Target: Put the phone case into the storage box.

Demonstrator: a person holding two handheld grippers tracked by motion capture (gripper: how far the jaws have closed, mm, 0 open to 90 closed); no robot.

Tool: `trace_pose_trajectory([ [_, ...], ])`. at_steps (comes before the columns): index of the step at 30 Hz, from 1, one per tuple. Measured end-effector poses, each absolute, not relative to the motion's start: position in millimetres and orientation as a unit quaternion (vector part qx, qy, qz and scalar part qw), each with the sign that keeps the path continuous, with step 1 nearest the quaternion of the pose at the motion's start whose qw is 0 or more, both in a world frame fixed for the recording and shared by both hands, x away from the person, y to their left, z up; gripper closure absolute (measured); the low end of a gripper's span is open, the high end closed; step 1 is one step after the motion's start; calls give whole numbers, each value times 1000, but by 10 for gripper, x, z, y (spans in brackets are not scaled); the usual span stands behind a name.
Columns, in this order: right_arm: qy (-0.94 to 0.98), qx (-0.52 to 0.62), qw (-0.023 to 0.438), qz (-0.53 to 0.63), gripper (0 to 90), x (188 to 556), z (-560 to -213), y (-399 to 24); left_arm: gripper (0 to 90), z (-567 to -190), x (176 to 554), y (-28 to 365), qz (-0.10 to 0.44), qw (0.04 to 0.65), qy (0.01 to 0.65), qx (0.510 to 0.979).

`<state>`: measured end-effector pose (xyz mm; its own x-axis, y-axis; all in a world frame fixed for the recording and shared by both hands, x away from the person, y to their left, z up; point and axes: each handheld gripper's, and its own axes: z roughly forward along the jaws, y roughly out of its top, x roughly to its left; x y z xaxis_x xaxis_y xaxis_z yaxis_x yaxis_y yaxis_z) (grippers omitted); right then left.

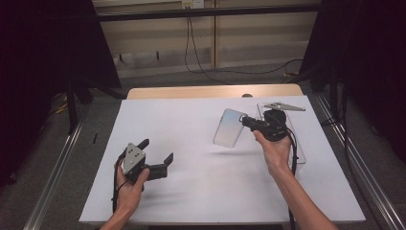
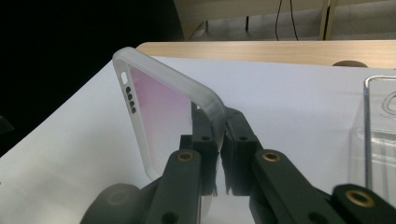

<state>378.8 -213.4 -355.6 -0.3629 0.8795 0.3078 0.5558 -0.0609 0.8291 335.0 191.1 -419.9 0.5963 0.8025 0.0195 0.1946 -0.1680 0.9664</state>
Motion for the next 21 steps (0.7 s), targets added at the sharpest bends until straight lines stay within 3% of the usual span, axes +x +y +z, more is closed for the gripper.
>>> trace_pose_trajectory([
  [21,660,537,204,484,847,3781,-3350,-2269,12,-4205,3076,2348,317,541,386,677],
])
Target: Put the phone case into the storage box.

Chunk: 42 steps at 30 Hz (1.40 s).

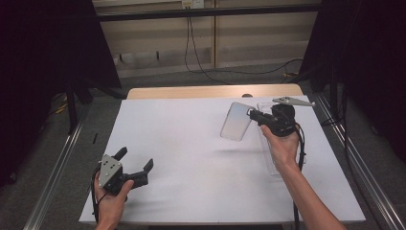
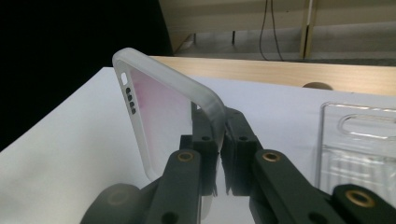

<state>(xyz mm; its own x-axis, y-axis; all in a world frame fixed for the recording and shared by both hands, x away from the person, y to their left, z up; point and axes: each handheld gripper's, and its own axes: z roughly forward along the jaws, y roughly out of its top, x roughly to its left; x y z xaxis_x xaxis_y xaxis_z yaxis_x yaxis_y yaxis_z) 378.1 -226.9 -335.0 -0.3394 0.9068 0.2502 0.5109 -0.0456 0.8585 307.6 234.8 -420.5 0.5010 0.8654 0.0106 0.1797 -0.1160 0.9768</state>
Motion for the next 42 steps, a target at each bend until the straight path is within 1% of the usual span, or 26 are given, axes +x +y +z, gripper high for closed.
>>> trace_pose_trajectory([
  [7,656,537,215,484,847,3789,-3254,-2344,20,-4282,3027,2304,295,542,375,692],
  [12,651,536,222,490,847,3802,-3176,-2409,22,-4271,3038,2309,298,552,379,680],
  [21,642,536,239,493,847,3810,-3008,-2569,24,-4257,3013,2338,298,555,380,678],
  [23,640,539,242,491,847,3821,-2994,-2613,30,-4245,2989,2347,308,556,378,673],
  [28,632,550,252,484,847,3877,-2984,-2766,29,-4261,2993,2369,312,555,387,667],
  [35,628,553,263,480,848,3901,-2968,-2931,29,-4266,2996,2362,301,552,392,672],
  [42,626,550,282,474,848,3931,-2947,-3002,29,-4267,2993,2361,300,549,392,674],
])
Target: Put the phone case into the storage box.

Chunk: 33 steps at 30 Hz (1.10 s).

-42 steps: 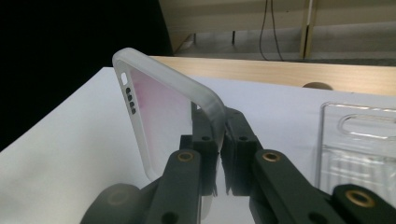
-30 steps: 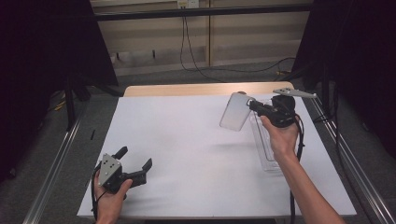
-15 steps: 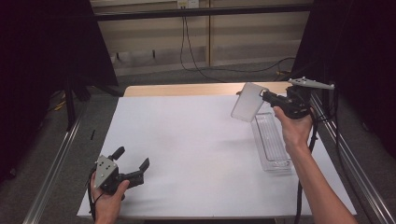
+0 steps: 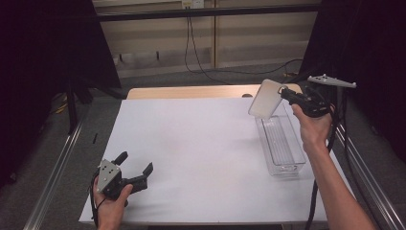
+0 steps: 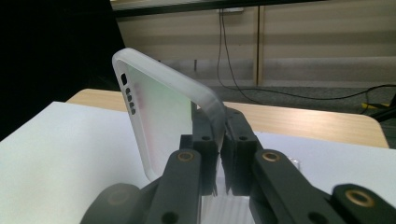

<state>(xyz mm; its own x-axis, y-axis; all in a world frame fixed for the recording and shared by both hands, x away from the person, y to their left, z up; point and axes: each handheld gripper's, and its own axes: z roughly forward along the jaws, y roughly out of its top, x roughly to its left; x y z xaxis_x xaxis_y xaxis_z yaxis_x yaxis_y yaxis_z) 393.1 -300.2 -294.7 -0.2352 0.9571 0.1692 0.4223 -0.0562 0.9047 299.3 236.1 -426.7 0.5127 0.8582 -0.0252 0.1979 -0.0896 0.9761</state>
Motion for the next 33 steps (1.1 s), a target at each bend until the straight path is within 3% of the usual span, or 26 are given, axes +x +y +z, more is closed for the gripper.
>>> trace_pose_trajectory([
  [12,616,550,329,459,848,3946,-2947,-3115,29,-4286,3019,2350,297,545,392,680],
  [33,652,532,314,440,847,4105,-3044,-3278,31,-4287,3039,2365,301,537,387,686],
])
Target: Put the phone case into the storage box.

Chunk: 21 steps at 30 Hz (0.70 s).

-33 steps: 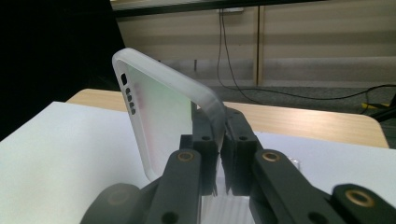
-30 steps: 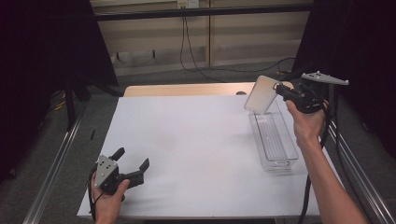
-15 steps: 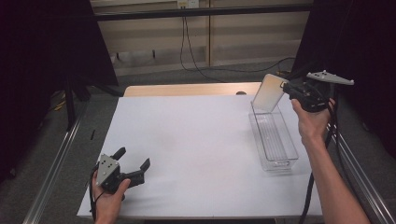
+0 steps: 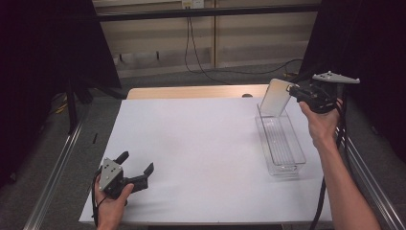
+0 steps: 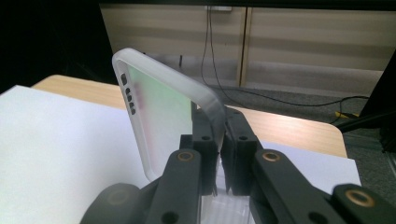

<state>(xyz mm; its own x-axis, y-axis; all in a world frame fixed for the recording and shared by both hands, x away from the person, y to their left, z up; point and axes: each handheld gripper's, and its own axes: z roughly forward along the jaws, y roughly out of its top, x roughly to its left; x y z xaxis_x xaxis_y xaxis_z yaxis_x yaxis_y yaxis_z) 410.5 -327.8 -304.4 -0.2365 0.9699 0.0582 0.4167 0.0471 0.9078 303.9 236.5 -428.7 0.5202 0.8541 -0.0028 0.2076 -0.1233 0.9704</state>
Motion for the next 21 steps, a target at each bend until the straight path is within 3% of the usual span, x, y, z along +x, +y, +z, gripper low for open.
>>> trace_pose_trajectory([
  [21,657,557,322,393,848,4364,-3324,-3385,33,-4290,3047,2375,303,533,388,688],
])
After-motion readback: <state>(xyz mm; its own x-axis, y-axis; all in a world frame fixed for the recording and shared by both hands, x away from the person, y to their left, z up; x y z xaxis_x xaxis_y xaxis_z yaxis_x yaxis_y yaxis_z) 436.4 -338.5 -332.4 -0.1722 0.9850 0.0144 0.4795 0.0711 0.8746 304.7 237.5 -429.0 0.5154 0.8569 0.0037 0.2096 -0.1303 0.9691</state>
